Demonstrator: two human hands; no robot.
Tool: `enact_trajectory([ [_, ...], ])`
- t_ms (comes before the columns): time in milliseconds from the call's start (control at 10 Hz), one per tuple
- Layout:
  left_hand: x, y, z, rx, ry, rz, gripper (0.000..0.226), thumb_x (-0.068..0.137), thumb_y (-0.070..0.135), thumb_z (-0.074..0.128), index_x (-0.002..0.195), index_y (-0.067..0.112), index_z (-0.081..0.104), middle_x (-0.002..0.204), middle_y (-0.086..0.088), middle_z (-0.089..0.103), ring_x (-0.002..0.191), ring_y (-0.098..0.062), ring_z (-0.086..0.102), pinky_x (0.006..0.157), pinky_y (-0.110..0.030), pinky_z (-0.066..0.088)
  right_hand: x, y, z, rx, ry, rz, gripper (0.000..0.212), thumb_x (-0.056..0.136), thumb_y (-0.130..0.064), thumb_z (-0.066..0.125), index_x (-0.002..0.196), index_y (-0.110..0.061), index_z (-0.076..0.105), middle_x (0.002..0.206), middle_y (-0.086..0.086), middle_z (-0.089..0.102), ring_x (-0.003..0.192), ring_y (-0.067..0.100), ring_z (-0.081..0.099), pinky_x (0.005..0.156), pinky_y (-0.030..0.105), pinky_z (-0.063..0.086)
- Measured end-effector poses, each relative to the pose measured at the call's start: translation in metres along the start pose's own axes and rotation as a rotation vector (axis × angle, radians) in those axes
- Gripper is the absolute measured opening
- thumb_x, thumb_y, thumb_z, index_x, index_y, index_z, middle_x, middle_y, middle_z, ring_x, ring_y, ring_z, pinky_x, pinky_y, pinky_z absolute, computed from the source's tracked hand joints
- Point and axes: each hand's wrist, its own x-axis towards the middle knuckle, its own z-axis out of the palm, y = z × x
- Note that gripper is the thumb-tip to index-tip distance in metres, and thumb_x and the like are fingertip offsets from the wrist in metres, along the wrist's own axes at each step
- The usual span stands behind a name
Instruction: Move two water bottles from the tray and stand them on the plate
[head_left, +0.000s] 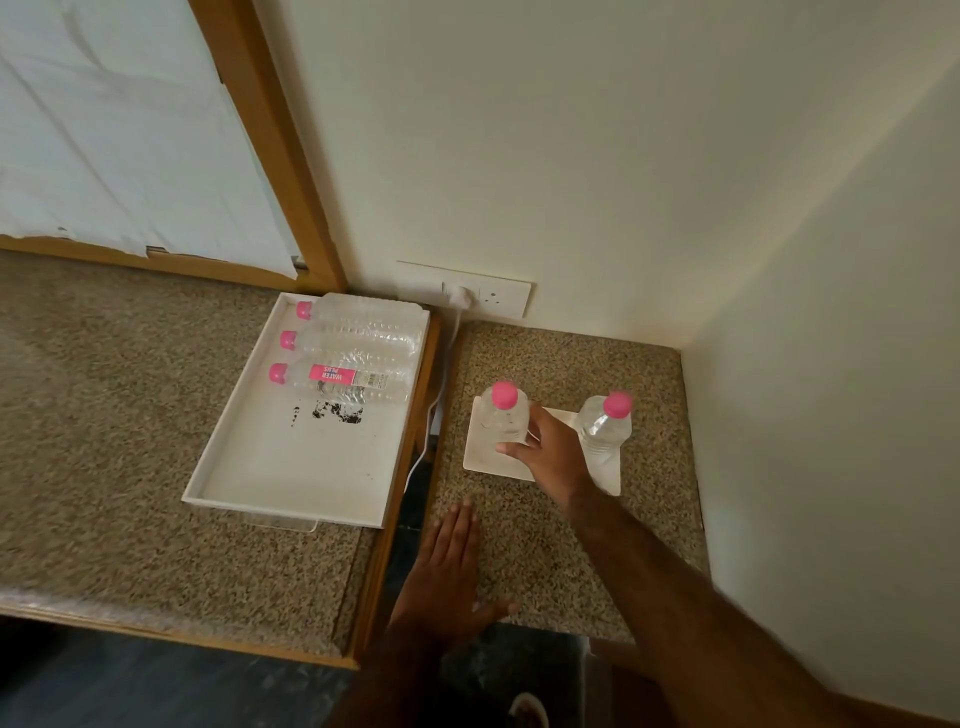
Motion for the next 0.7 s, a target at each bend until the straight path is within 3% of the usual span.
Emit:
enact_trajectory([
  [300, 0.000, 0.001, 0.001, 0.038, -0.041, -0.007, 0.124, 0.080, 0.099, 0.009, 0.157, 0.005, -0.020, 0.165, -0.015, -0.030, 0.153, -0.031, -0.028, 0.125, -0.051, -0.008, -0.005, 0.013, -0.001, 0.013, 0.015, 0.011, 0.064, 0.080, -0.006, 0.083, 0.137, -0.016, 0.056, 0.127, 0.002, 0.069, 0.122, 0.014, 0.062, 0.110, 0.044, 0.047],
  [400, 0.001, 0.001, -0.003, 0.057, -0.070, -0.010, 0.127, 0.077, 0.100, 0.007, 0.156, 0.005, -0.022, 0.164, -0.015, -0.032, 0.153, -0.031, -0.028, 0.127, -0.053, -0.008, -0.011, 0.011, -0.001, -0.029, 0.016, 0.008, 0.081, 0.077, -0.013, 0.086, 0.146, -0.017, 0.045, 0.134, 0.000, 0.064, 0.127, 0.015, 0.057, 0.113, 0.042, 0.043],
  [500, 0.003, 0.000, -0.009, 0.056, -0.100, -0.017, 0.130, 0.073, 0.102, 0.003, 0.157, 0.005, -0.022, 0.164, -0.016, -0.032, 0.154, -0.032, -0.025, 0.127, -0.052, -0.008, -0.018, 0.005, -0.001, -0.101, 0.055, 0.010, 0.112, 0.073, -0.030, 0.090, 0.159, -0.016, 0.020, 0.149, 0.002, 0.051, 0.137, 0.017, 0.047, 0.116, 0.037, 0.038],
  [600, 0.006, 0.002, -0.024, 0.054, -0.116, -0.021, 0.129, 0.078, 0.100, 0.012, 0.157, 0.004, -0.020, 0.165, -0.017, -0.028, 0.154, -0.031, -0.024, 0.127, -0.050, -0.010, -0.030, -0.015, -0.007, -0.207, 0.118, -0.058, 0.119, 0.073, -0.046, 0.087, 0.159, -0.018, 0.011, 0.158, 0.003, 0.040, 0.142, 0.020, 0.040, 0.117, 0.037, 0.035],
  [700, 0.006, 0.005, -0.046, 0.033, -0.045, -0.031, 0.127, 0.079, 0.100, 0.013, 0.157, 0.005, -0.019, 0.166, -0.016, -0.026, 0.153, -0.029, -0.025, 0.123, -0.044, -0.016, -0.043, -0.035, -0.014, -0.316, 0.180, -0.200, 0.122, 0.075, -0.059, 0.080, 0.160, -0.020, 0.002, 0.168, 0.003, 0.018, 0.151, 0.018, 0.023, 0.117, 0.030, 0.026],
])
